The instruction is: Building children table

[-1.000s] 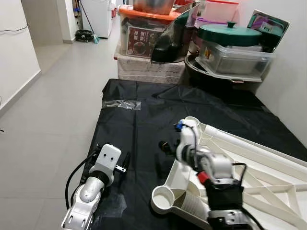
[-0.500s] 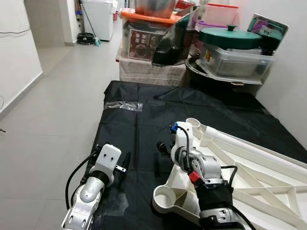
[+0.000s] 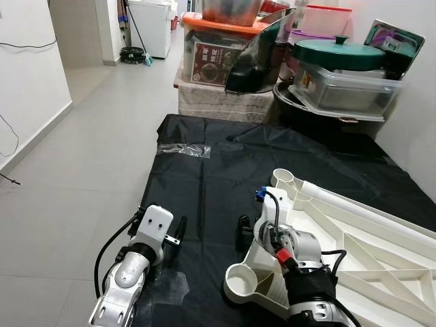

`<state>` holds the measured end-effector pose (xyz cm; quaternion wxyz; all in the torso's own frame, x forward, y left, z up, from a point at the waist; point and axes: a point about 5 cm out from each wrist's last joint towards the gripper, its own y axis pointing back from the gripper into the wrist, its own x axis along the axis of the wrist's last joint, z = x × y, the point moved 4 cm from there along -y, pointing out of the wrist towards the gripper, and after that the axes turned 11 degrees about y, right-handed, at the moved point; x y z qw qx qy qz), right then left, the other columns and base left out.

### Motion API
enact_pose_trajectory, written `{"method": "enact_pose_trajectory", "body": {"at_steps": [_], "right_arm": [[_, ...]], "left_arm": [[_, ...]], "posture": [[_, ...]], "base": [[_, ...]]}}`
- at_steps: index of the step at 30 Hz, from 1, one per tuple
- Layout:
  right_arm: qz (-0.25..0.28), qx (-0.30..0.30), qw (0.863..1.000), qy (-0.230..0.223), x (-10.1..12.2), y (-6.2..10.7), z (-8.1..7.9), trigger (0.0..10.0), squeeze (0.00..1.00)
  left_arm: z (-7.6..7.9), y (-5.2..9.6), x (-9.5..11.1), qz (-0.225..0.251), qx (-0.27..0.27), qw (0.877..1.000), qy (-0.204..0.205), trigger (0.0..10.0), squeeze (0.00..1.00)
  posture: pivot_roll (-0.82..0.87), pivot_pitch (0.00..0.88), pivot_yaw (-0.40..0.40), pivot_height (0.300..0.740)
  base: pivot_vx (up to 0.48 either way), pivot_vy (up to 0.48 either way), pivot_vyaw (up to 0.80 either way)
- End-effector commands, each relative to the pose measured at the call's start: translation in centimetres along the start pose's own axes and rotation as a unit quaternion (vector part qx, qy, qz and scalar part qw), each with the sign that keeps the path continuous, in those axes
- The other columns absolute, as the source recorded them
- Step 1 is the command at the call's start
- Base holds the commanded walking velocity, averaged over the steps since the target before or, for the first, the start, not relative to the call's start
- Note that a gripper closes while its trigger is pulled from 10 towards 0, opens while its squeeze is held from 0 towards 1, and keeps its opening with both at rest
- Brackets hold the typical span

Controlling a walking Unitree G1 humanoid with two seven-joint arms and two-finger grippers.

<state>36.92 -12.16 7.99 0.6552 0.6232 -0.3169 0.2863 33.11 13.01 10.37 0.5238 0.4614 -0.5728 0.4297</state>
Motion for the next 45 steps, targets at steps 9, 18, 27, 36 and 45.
{"method": "enact_pose_trajectory", "body": {"at_steps": [9,18,27,36,45], "right_arm": [[-0.026,0.045,0.999,0.013,-2.1,-0.5,-1.3,0.0,0.00],[-0.029,0.078,0.996,0.043,-2.7,-0.5,-1.7,0.0,0.00],[-0.007,0.217,0.961,0.169,-3.7,1.0,-4.1,0.0,0.00],[0.055,0.383,0.825,0.412,-5.9,5.1,-3.0,0.0,0.00],[0.053,0.441,0.679,0.584,-9.3,7.5,1.7,0.0,0.00]], "left_arm": [[0.3,0.0,-0.6,-0.013,-0.003,1.000,-0.006,10.0,0.00],[0.5,0.1,-0.9,-0.018,-0.006,1.000,-0.007,10.0,0.00],[0.6,0.1,-1.2,-0.023,-0.008,1.000,-0.009,10.0,0.00],[0.5,0.2,-1.3,-0.026,-0.008,1.000,-0.012,10.0,0.00],[0.3,0.2,-1.3,-0.027,-0.010,0.999,-0.016,10.0,0.00]], "posture": [[0.08,0.000,-0.155,0.740],[0.08,0.000,-0.154,0.740],[0.08,0.000,-0.153,0.740],[0.07,0.000,-0.149,0.740],[0.07,0.000,-0.132,0.740]], "base": [[0.000,0.000,0.00],[0.000,0.000,0.00],[0.000,0.000,0.00],[0.000,0.000,0.00],[0.000,0.000,0.00]]}}
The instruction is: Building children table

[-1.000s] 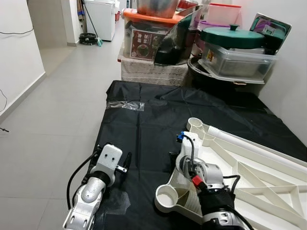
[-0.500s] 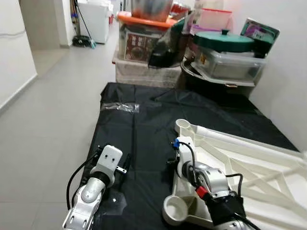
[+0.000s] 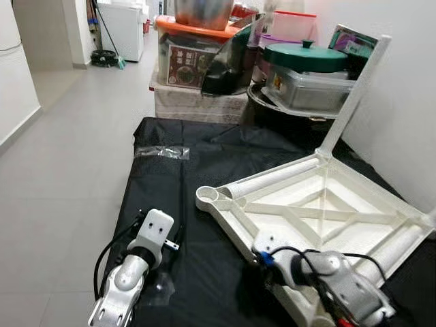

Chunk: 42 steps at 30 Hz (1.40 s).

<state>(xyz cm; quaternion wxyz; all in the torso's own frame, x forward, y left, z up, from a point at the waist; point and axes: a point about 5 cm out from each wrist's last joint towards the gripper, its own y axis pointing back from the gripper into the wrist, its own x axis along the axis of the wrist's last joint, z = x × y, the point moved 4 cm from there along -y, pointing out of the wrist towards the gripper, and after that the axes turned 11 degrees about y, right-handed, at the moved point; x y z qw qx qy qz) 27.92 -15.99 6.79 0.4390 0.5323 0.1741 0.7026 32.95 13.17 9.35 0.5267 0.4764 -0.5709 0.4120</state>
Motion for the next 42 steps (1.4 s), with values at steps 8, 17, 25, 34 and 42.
{"method": "enact_pose_trajectory", "body": {"at_steps": [8,17,25,34,42], "right_arm": [[-0.022,0.173,0.973,0.154,-2.7,1.3,-5.6,0.0,0.00],[-0.036,0.167,0.975,0.145,-3.7,1.7,-5.3,0.0,0.00],[-0.021,0.199,0.970,0.134,-4.1,3.0,-6.7,0.0,0.00],[-0.024,0.128,0.982,0.139,-3.6,2.2,-5.2,0.0,0.00],[0.095,-0.054,0.994,-0.024,1.7,0.7,1.7,10.0,1.00]], "left_arm": [[0.0,-0.1,-0.2,-0.007,-0.008,1.000,-0.009,10.0,0.00],[0.0,-0.2,-0.1,-0.007,-0.013,1.000,-0.016,10.0,0.00],[-0.1,-0.2,-0.2,-0.009,-0.015,1.000,-0.018,10.0,0.00],[0.0,-0.3,-0.2,-0.009,-0.018,1.000,-0.019,10.0,0.00],[-0.2,-0.5,0.2,-0.002,-0.011,1.000,-0.019,10.0,0.00]], "posture": [[0.07,0.000,-0.122,0.740],[0.08,0.000,-0.107,0.740],[0.06,0.000,-0.097,0.740],[0.06,0.000,-0.092,0.740],[0.07,0.000,-0.098,0.740]], "base": [[0.000,0.000,0.00],[0.000,0.000,0.00],[0.000,0.000,0.00],[0.000,0.000,0.00],[0.000,0.000,0.00]]}}
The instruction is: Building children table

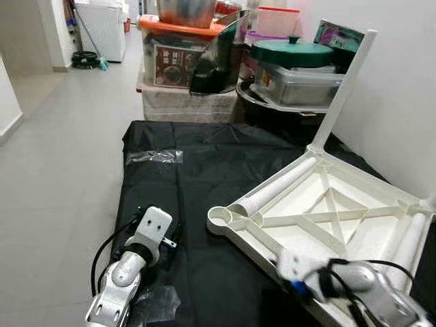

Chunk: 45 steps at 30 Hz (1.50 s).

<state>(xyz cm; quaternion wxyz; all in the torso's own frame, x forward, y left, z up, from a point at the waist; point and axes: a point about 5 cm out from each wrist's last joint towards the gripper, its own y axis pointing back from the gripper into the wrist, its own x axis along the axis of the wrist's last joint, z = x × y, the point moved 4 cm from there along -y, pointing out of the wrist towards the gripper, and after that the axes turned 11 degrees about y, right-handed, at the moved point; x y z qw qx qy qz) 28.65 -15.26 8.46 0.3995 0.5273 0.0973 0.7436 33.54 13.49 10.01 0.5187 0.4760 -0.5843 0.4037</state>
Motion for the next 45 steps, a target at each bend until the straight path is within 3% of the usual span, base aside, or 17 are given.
{"method": "enact_pose_trajectory", "body": {"at_steps": [1,2,3,5,10,12,13,15,16,18,20,21,27,31,32,40,45], "right_arm": [[0.008,-0.014,1.000,-0.022,0.2,0.2,0.5,10.0,1.00],[0.039,-0.059,0.997,-0.042,1.5,0.2,2.2,10.0,1.00],[0.039,-0.059,0.997,-0.042,1.5,0.2,2.2,10.0,1.00],[0.105,-0.125,0.983,-0.081,4.0,0.9,5.0,10.0,1.00],[0.164,-0.178,0.965,-0.099,6.4,1.9,7.3,10.0,1.00],[0.200,-0.238,0.944,-0.113,7.7,2.6,9.0,10.0,1.00],[0.200,-0.238,0.944,-0.113,7.7,2.6,9.0,10.0,1.00],[0.220,-0.296,0.919,-0.139,8.4,2.9,10.2,10.0,1.00],[0.220,-0.296,0.919,-0.139,8.4,2.9,10.2,10.0,1.00],[0.222,-0.341,0.898,-0.166,8.7,2.6,10.6,10.0,1.00],[0.222,-0.350,0.893,-0.173,8.7,2.5,10.7,10.0,1.00],[0.225,-0.357,0.887,-0.189,8.9,2.1,10.5,10.0,0.00],[0.241,-0.377,0.859,-0.247,9.6,0.9,9.7,10.0,0.00],[0.244,-0.382,0.854,-0.254,9.8,0.9,9.7,10.0,0.00],[0.250,-0.390,0.847,-0.262,10.1,0.8,9.7,10.0,0.00],[0.256,-0.399,0.839,-0.269,11.0,0.5,9.7,10.0,0.00],[0.251,-0.402,0.840,-0.264,11.3,0.3,9.4,10.0,0.00]], "left_arm": [[0.3,0.0,-0.4,-0.007,-0.005,1.000,-0.004,10.0,0.00],[0.2,0.0,-0.4,-0.006,-0.002,1.000,-0.003,10.0,0.00],[0.2,0.0,-0.4,-0.006,-0.002,1.000,-0.003,10.0,0.00],[0.1,0.0,-0.3,-0.003,0.001,1.000,-0.003,10.0,0.00],[0.0,0.1,-0.1,0.003,0.003,1.000,0.000,10.0,0.00],[0.0,0.1,0.2,0.010,0.005,1.000,0.009,10.0,0.00],[0.0,0.1,0.2,0.010,0.005,1.000,0.009,10.0,0.00],[0.0,0.1,0.4,0.017,0.006,1.000,0.014,10.0,0.00],[0.0,0.1,0.4,0.017,0.006,1.000,0.014,10.0,0.00],[-0.1,0.1,0.7,0.023,0.006,1.000,0.018,10.0,0.00],[-0.1,0.1,0.7,0.024,0.006,1.000,0.018,10.0,0.00],[-0.1,0.1,0.9,0.029,0.004,0.999,0.022,10.0,0.00],[-0.1,0.1,1.9,0.053,0.003,0.998,0.044,10.0,0.00],[-0.1,0.1,2.0,0.056,0.002,0.997,0.046,10.0,0.00],[0.0,0.1,2.2,0.060,-0.001,0.997,0.047,10.0,0.00],[-0.2,0.1,2.6,0.073,0.005,0.996,0.043,10.0,0.00],[0.4,-0.9,3.0,0.075,-0.012,0.997,0.034,10.0,0.00]], "posture": [[0.07,0.000,-0.098,0.740],[0.07,0.000,-0.100,0.740],[0.07,0.000,-0.100,0.740],[0.07,0.000,-0.101,0.740],[0.07,0.000,-0.102,0.740],[0.07,0.000,-0.103,0.740],[0.07,0.000,-0.103,0.740],[0.07,0.000,-0.104,0.740],[0.07,0.000,-0.104,0.740],[0.07,0.000,-0.102,0.740],[0.07,0.000,-0.102,0.740],[0.08,0.000,-0.098,0.740],[0.07,0.000,-0.093,0.740],[0.07,0.000,-0.093,0.740],[0.07,0.000,-0.094,0.740],[0.07,0.000,-0.098,0.740],[0.04,0.000,-0.068,0.740]], "base": [[0.000,0.000,0.00],[0.000,0.000,0.00],[0.000,0.000,0.00],[0.000,0.000,0.00],[0.000,0.000,0.00],[0.000,0.000,0.00],[0.000,0.000,0.00],[0.000,0.000,0.00],[0.000,0.000,0.00],[0.000,0.000,0.00],[0.000,0.000,0.00],[0.000,0.000,0.00],[-0.156,0.000,0.00],[-0.410,0.000,0.00],[-0.416,0.000,0.00],[-0.052,0.000,0.00],[0.000,0.000,0.00]]}}
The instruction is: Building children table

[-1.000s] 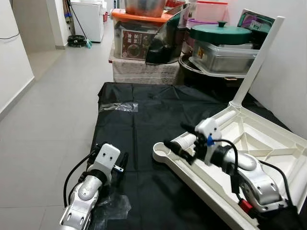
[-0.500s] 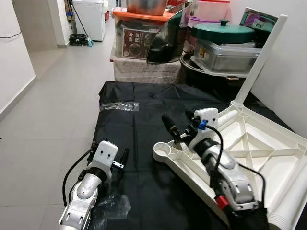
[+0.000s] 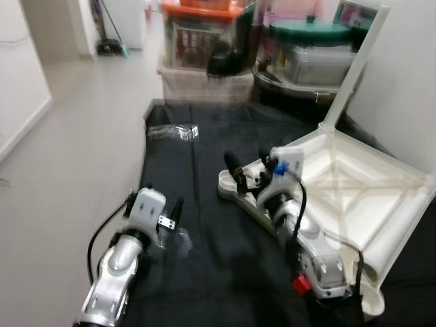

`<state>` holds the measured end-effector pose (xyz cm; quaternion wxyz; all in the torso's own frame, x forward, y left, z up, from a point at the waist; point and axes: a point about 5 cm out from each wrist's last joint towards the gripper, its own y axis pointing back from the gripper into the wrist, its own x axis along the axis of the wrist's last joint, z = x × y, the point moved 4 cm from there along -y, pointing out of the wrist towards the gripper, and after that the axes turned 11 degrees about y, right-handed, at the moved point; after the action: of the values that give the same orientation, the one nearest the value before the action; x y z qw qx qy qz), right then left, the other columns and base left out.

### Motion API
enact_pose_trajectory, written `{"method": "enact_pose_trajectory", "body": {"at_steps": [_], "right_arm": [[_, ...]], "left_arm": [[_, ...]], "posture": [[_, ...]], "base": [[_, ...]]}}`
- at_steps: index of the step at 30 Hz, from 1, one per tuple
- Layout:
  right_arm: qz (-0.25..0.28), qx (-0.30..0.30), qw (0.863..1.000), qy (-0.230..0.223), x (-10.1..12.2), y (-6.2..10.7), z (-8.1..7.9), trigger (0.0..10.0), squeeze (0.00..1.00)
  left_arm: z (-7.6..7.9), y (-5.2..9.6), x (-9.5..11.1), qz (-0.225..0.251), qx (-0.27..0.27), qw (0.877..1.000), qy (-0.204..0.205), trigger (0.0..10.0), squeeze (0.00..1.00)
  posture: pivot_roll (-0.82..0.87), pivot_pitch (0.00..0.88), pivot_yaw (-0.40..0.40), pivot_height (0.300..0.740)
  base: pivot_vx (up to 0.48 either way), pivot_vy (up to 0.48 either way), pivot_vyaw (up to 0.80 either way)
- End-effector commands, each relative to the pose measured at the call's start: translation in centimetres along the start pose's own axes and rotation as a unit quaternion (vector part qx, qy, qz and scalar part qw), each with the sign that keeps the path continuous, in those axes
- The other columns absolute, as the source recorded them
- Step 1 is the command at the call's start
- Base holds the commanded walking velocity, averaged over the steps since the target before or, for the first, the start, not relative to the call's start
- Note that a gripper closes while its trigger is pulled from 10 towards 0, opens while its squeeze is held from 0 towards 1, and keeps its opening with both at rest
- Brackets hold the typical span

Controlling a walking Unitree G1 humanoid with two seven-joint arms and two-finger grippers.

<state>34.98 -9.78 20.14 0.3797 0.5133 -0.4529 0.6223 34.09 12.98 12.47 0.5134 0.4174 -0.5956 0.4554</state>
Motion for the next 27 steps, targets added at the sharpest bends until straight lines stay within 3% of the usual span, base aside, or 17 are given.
{"method": "enact_pose_trajectory", "body": {"at_steps": [1,10,15,22,27], "right_arm": [[0.002,-0.015,1.000,0.012,0.5,-0.1,0.7,10.0,0.00],[-0.013,-0.046,0.999,0.018,-0.1,0.3,1.5,10.0,0.00],[0.000,-0.090,0.994,0.058,0.3,1.0,3.1,10.0,0.00],[-0.008,-0.108,0.992,0.062,-0.1,2.0,3.9,10.0,0.00],[-0.012,-0.109,0.992,0.058,-0.4,2.3,3.8,10.0,0.00]], "left_arm": [[0.6,-0.8,0.6,0.007,-0.009,1.000,-0.004,10.0,0.00],[1.7,-1.2,1.0,0.010,-0.027,1.000,-0.004,10.0,0.00],[1.0,-0.5,0.7,0.003,-0.035,0.999,-0.009,10.0,0.00],[1.3,-0.4,0.7,0.004,-0.054,0.998,-0.014,10.0,0.00],[1.5,-0.4,0.7,0.002,-0.059,0.998,-0.017,10.0,0.00]], "posture": [[0.03,0.000,-0.067,0.740],[0.04,0.000,-0.066,0.740],[0.04,0.000,-0.056,0.740],[0.04,0.000,-0.047,0.740],[0.04,0.000,-0.037,0.740]], "base": [[0.000,0.000,0.00],[0.000,-0.158,0.00],[0.000,-0.480,0.00],[0.000,-0.480,0.00],[0.000,-0.384,-0.64]]}}
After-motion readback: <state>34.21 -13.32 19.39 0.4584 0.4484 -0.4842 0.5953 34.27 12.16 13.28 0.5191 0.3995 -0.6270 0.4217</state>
